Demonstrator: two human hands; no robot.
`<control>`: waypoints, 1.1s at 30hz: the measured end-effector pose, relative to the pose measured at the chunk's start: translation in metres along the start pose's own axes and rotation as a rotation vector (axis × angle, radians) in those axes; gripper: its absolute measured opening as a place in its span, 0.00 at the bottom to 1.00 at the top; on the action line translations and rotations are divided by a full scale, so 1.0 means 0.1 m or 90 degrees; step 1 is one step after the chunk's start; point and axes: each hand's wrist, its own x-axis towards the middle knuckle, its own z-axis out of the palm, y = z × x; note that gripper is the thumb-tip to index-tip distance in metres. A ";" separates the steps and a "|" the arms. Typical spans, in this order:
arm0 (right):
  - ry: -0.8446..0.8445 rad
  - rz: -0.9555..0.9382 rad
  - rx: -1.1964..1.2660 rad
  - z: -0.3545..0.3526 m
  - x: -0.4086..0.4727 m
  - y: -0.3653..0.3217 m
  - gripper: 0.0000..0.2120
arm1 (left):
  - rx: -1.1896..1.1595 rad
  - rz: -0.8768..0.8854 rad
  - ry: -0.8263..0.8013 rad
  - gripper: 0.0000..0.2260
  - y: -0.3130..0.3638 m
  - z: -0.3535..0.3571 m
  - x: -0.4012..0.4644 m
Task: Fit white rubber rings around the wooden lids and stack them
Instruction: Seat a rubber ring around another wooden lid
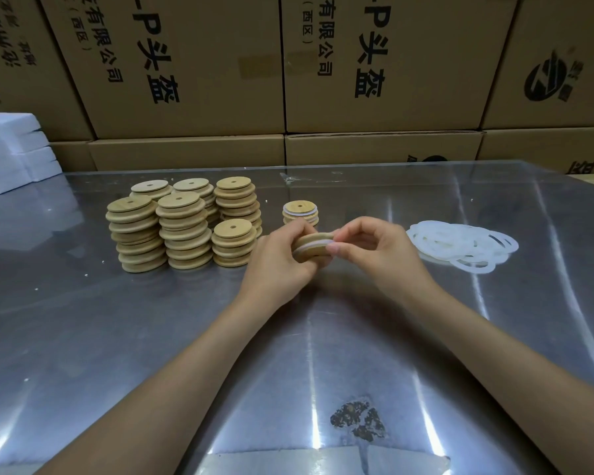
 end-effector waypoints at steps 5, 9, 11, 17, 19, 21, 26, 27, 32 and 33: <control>0.002 -0.027 -0.061 -0.04 0.02 0.01 0.08 | 0.020 0.003 -0.005 0.11 0.01 0.00 0.02; 0.000 -0.018 -0.040 -0.05 0.04 0.01 0.06 | -0.024 -0.021 -0.019 0.11 -0.01 0.00 0.04; -0.003 -0.020 -0.023 -0.05 0.04 0.00 0.06 | -0.067 -0.036 -0.024 0.12 -0.02 0.01 0.03; -0.020 -0.021 0.069 -0.06 0.03 -0.03 0.04 | -0.237 -0.064 -0.008 0.13 0.05 0.01 0.03; -0.015 -0.005 0.076 -0.06 0.03 -0.03 0.03 | -0.255 -0.056 -0.005 0.13 0.06 0.01 0.02; -0.015 0.009 0.080 -0.06 0.04 -0.02 0.03 | -0.261 -0.046 -0.004 0.13 0.05 0.01 0.01; -0.014 0.011 0.057 -0.07 0.05 -0.01 0.04 | -0.279 -0.038 -0.014 0.13 0.02 0.03 0.03; -0.012 0.016 0.066 -0.07 0.05 0.00 0.04 | -0.293 -0.040 -0.018 0.13 0.01 0.03 0.03; -0.004 0.047 0.106 -0.08 0.04 0.00 0.05 | -0.345 -0.052 -0.041 0.12 -0.02 0.04 0.03; -0.004 0.043 0.101 -0.08 0.04 -0.01 0.04 | -0.356 -0.059 -0.043 0.12 -0.02 0.04 0.02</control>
